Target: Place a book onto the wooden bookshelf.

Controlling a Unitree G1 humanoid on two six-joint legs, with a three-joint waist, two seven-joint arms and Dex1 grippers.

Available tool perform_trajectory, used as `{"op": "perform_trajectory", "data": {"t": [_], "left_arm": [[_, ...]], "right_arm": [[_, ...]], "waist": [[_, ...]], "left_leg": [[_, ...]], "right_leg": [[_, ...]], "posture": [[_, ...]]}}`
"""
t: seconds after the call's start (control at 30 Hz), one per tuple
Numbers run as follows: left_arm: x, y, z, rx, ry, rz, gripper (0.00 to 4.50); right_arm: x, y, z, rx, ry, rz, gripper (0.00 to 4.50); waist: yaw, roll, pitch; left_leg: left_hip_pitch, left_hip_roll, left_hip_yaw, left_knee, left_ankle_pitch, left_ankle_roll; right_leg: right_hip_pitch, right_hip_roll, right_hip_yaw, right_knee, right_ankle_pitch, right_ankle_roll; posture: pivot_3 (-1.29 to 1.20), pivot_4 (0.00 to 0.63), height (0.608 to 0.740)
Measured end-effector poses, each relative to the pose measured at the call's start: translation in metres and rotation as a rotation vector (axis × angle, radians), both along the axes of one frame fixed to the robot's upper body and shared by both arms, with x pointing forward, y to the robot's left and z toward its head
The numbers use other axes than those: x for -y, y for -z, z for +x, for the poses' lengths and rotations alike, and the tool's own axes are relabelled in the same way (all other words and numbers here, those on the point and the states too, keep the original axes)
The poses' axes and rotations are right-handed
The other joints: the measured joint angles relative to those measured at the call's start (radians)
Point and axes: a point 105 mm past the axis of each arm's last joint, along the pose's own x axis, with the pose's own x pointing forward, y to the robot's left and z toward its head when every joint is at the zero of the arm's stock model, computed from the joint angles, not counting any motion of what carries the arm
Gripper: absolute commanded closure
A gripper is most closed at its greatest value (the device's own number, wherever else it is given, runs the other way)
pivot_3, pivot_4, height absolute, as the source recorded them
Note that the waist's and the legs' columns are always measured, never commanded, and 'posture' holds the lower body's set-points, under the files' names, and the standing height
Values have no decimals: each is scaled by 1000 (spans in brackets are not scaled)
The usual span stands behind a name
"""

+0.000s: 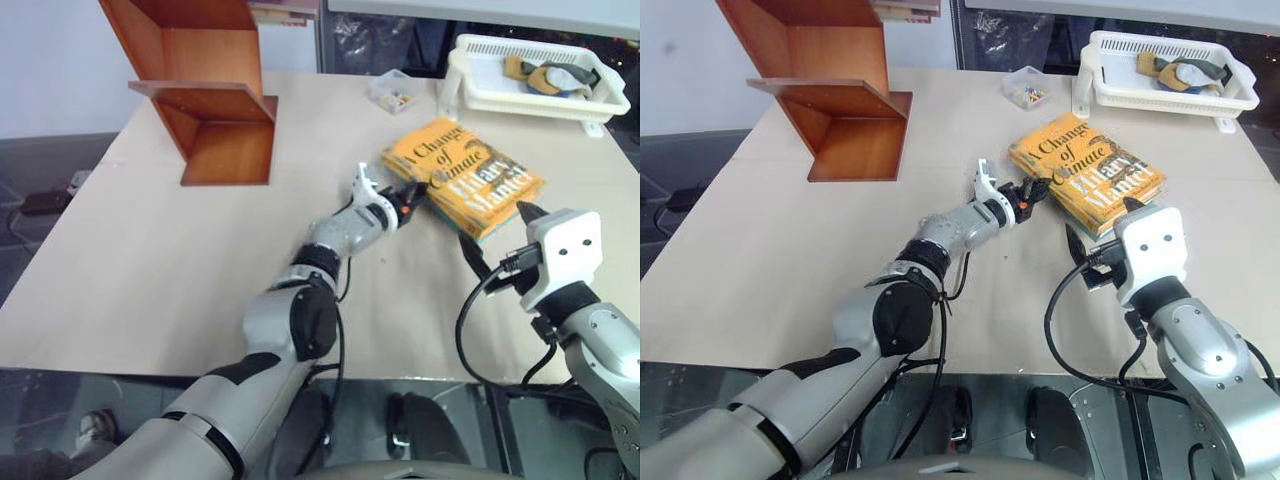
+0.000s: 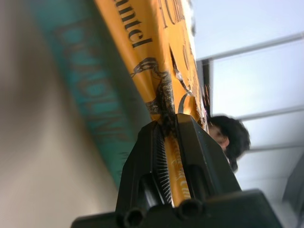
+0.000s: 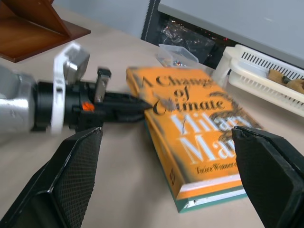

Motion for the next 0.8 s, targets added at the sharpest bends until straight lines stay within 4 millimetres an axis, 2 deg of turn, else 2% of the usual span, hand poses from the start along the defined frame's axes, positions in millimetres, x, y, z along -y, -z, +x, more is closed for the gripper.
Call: {"op": "perform_trajectory", "data": {"t": [0.13, 0.23, 0.4, 0.57, 0.67, 0.7, 0.8], "left_arm": [[-51, -15, -5, 199, -24, 155, 4499], [-78, -40, -15, 396, -48, 305, 4499], [-101, -79, -37, 745, -42, 572, 4499], [-116, -94, -49, 1027, -33, 833, 4499], [-137, -117, -52, 1296, -101, 1087, 4499], [-146, -134, -56, 1466, -141, 1228, 4499], [-150, -159, -65, 1723, -175, 1404, 4499]], "right_arm": [[0, 1, 0, -10, -6, 3, 0], [0, 0, -1, -12, -21, 9, 0], [6, -6, -2, -2, -36, 23, 0], [6, -9, 0, -3, -67, 26, 0], [5, -11, 5, -5, -89, 36, 0], [5, -13, 8, -3, -103, 42, 0], [2, -16, 11, 4, -135, 47, 0]], "waist": [[-22, 0, 0], [-13, 0, 0], [-7, 0, 0], [-7, 1, 0], [-12, 1, 0], [-11, 1, 0], [-5, 1, 0]], "left_leg": [[0, 2, 0, -1, 3, -5], [0, 2, 0, 0, 3, -5], [1, 1, 1, 1, 3, -5], [1, 1, 1, 1, 3, -5], [1, 2, 2, 0, 2, -3], [1, 2, 2, 0, 2, -3], [0, 1, 2, 0, 2, -3]], "right_leg": [[-1, 1, 1, 2, 0, 0], [-1, 0, 0, 3, 0, 0], [0, 0, 1, 2, 0, 0], [0, 0, 1, 3, 0, 0], [-1, 0, 1, 2, 0, -1], [-1, 0, 1, 2, 0, -1], [-1, 0, 1, 1, 0, -1]], "posture": [[0, 150, 740], [0, 150, 740], [0, 150, 740], [0, 150, 740], [0, 150, 740], [0, 150, 740], [0, 150, 740]]}}
